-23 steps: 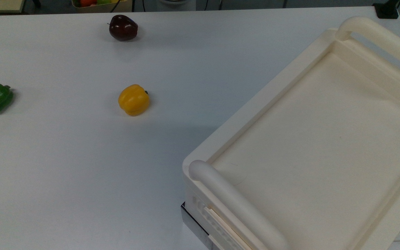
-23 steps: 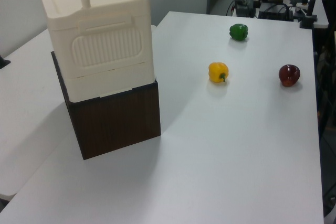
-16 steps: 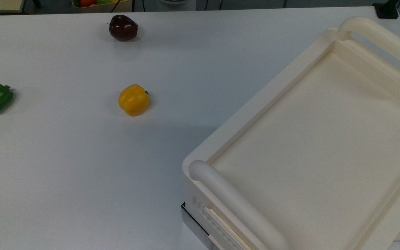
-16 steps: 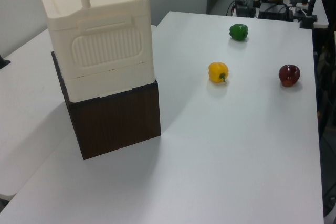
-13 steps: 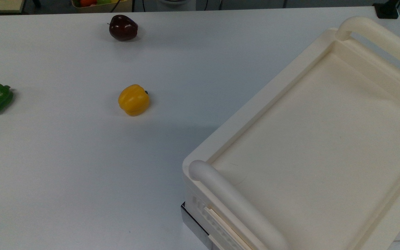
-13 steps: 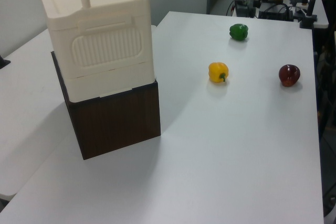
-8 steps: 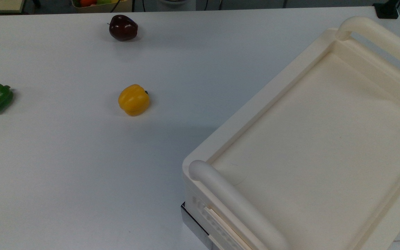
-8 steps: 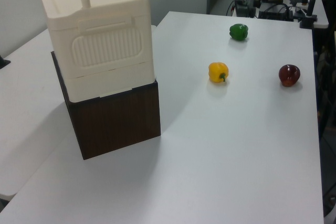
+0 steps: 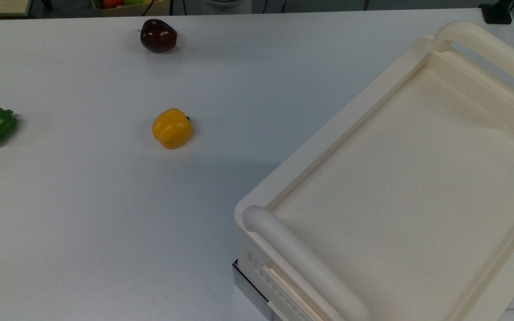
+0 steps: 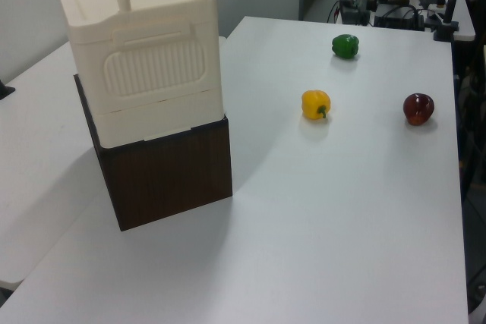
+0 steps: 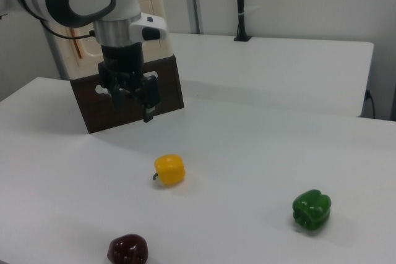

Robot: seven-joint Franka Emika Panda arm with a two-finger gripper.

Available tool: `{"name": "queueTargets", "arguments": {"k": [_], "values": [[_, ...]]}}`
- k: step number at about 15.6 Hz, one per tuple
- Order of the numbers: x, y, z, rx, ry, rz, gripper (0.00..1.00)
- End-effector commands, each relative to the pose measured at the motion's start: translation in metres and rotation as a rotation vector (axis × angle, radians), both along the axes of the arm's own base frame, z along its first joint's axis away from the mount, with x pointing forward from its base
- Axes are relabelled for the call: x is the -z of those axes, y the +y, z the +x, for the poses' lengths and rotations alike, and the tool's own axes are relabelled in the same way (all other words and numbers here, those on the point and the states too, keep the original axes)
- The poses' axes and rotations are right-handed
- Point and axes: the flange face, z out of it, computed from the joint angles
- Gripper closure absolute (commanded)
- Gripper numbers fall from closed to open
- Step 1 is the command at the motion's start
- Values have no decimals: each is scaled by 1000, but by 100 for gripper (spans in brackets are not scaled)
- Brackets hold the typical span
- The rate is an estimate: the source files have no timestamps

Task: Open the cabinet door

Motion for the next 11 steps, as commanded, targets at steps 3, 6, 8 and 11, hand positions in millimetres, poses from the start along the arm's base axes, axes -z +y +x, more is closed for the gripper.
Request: {"name": "queueTargets", "arguments": {"k": [3, 6, 8, 11], "values": [[0, -6, -3, -4, -18, 8, 0], [1, -2, -2, -10, -17, 11, 0], [3, -2, 0, -10, -15, 12, 0], [-1, -2, 2, -8, -25, 14, 0]]}}
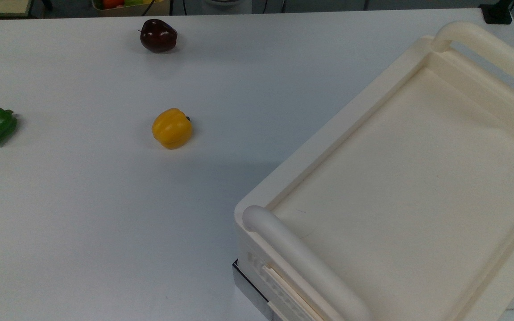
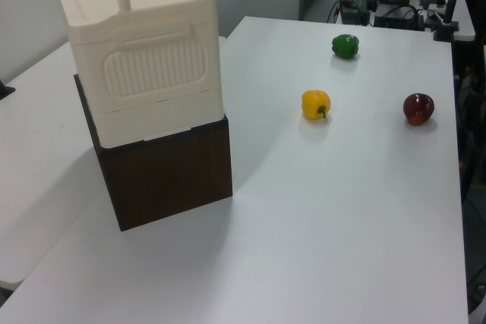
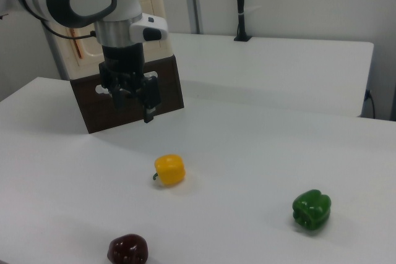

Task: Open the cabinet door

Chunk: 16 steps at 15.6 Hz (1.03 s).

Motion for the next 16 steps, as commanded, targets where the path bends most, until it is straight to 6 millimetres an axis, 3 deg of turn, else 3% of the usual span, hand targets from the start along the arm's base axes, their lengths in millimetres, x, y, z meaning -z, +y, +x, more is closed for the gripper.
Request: {"name": "queueTargets", "arguments": {"k": [1, 7, 10, 14, 16], "values": [[-3, 1, 3, -15, -26, 10, 0], [7, 8, 11, -99, -25, 12, 0], [8, 20, 18, -163, -50, 19, 0], [22, 50, 42, -205, -80, 30, 0], [18, 62, 51, -233, -145, 37, 0]]}}
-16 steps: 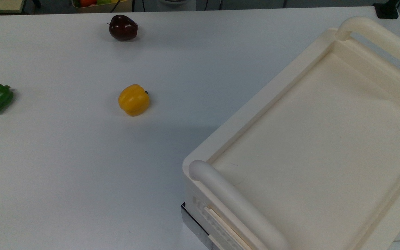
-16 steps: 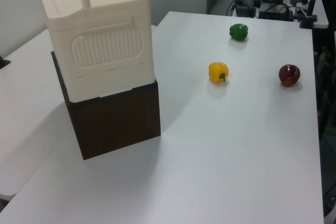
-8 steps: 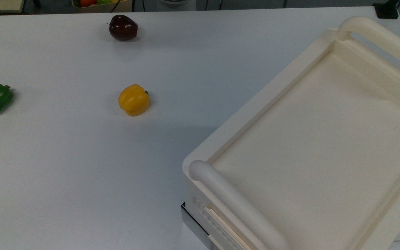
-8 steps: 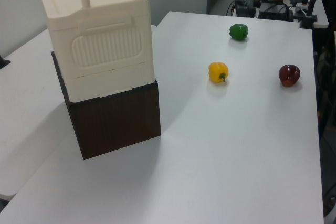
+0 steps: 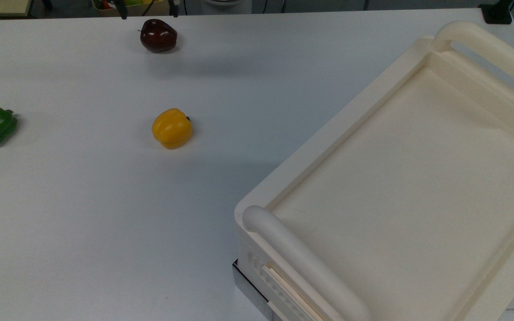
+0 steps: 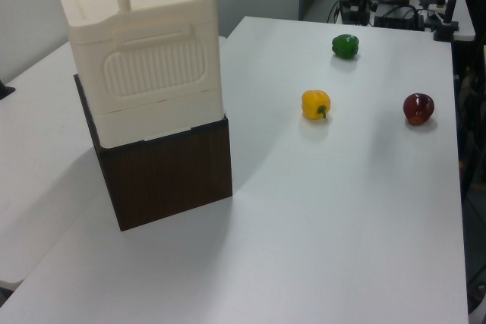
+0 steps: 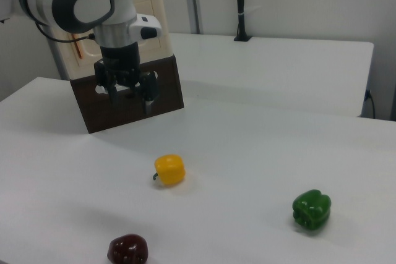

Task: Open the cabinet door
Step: 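Move the open gripper toward the cabinet door edge beside the handle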

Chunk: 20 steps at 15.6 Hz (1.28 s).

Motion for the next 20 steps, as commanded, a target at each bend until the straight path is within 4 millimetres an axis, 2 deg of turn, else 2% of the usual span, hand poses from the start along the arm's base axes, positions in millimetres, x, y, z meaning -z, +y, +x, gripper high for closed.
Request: {"name": "queueTargets", "arguments": {"k": [1, 3, 7, 8, 10, 12, 14, 16, 18, 20], "values": [[-3, 27, 23, -93, -118, 38, 0], [-4, 45, 28, -143, -160, 102, 0], [-31, 103, 40, -190, -237, 237, 0], [-38, 116, 42, -201, -251, 254, 0], [-39, 147, 48, -243, -260, 259, 0], [-51, 166, 55, -260, -334, 253, 0], [-54, 195, 55, -300, -380, 253, 0], [-51, 210, 61, -308, -428, 251, 0], [-51, 235, 60, -344, -460, 248, 0], [-53, 249, 61, -356, -501, 247, 0]]}}
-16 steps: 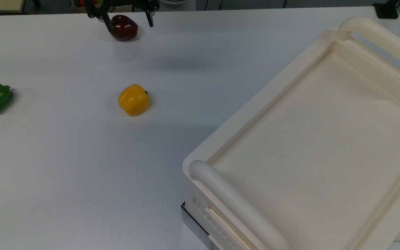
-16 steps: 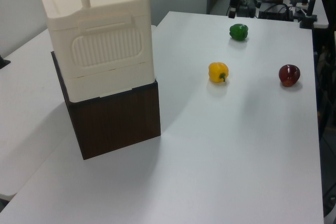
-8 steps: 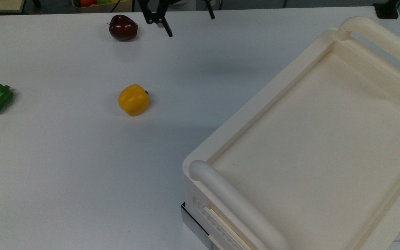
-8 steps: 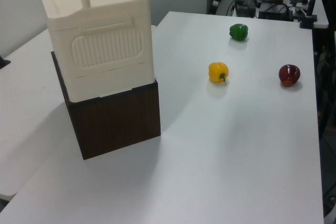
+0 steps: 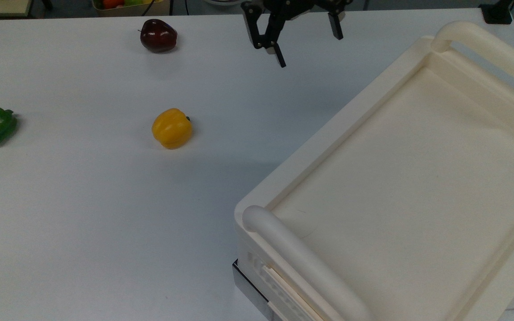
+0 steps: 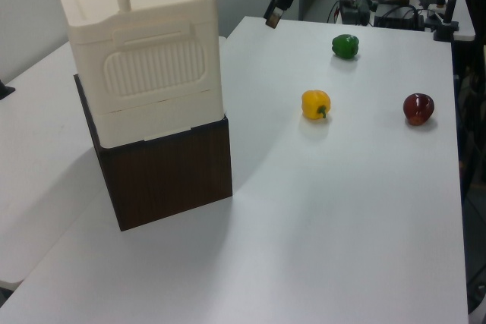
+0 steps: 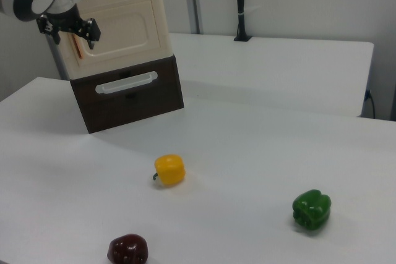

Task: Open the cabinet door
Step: 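Move the open gripper toward the cabinet door edge beside the handle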

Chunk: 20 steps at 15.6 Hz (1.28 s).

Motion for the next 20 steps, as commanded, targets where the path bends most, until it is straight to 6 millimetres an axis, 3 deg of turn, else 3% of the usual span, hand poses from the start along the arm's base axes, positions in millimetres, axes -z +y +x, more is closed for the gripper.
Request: {"name": "queueTargets", "arguments": {"k": [1, 4, 7, 9, 13, 17, 20], "values": [[-5, 27, 4, -24, -80, 5, 0], [-2, 46, 4, -42, -110, 11, 0], [5, 49, 13, -22, -151, 18, 0], [26, 56, 23, 6, -134, 18, 0], [31, 63, 35, 11, -175, -26, 1], [32, 67, 34, 3, -176, -28, 31], [37, 76, 35, -6, -193, -26, 41]]}}
